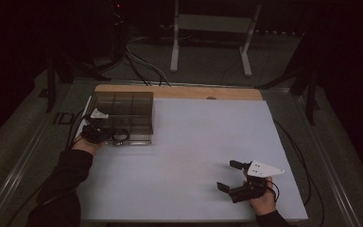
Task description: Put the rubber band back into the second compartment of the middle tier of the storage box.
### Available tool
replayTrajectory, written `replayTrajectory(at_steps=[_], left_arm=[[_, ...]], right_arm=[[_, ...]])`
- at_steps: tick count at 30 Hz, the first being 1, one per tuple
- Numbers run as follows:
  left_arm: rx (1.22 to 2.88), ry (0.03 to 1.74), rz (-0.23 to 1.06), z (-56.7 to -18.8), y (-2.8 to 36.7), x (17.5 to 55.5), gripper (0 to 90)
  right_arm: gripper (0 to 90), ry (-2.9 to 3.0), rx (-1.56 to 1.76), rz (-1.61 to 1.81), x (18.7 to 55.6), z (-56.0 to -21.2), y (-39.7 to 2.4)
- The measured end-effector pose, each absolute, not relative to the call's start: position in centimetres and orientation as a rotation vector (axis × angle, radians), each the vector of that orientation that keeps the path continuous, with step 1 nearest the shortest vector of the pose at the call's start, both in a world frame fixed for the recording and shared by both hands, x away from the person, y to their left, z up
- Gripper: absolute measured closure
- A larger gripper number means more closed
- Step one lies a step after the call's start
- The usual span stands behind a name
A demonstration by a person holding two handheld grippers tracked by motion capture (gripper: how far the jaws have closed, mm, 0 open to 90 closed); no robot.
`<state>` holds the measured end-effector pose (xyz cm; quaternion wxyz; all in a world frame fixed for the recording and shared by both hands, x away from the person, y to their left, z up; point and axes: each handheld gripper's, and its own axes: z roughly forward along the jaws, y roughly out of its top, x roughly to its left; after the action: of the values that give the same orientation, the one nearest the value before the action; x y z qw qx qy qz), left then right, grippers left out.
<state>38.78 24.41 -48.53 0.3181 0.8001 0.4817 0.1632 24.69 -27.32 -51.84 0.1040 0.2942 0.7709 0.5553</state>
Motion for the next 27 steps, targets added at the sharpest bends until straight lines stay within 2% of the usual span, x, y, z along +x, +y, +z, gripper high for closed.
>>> replayTrajectory(at_steps=[7, 9, 11, 13, 27], left_arm=[[2.077, 1.279, 0.441, -48.3, 24.3, 38.7, 85.8], [2.071, 1.284, 0.461, -48.2, 24.2, 38.7, 81.7], [2.068, 1.29, 0.456, -48.0, 24.2, 38.6, 81.5], [2.073, 1.293, 0.471, -47.9, 24.0, 38.5, 72.5], [2.035, 1.289, 0.476, -46.5, 24.0, 37.0, 45.8]], right_arm=[[0.0, 2.273, 0.871, 1.641, 24.8, -51.9, -27.3], [0.0, 2.274, 0.87, 1.638, 24.7, -51.8, -27.3], [0.0, 2.274, 0.868, 1.638, 24.7, -51.8, -27.3], [0.0, 2.273, 0.873, 1.643, 24.7, -51.9, -27.3], [0.0, 2.274, 0.87, 1.64, 24.7, -51.8, -27.3]])
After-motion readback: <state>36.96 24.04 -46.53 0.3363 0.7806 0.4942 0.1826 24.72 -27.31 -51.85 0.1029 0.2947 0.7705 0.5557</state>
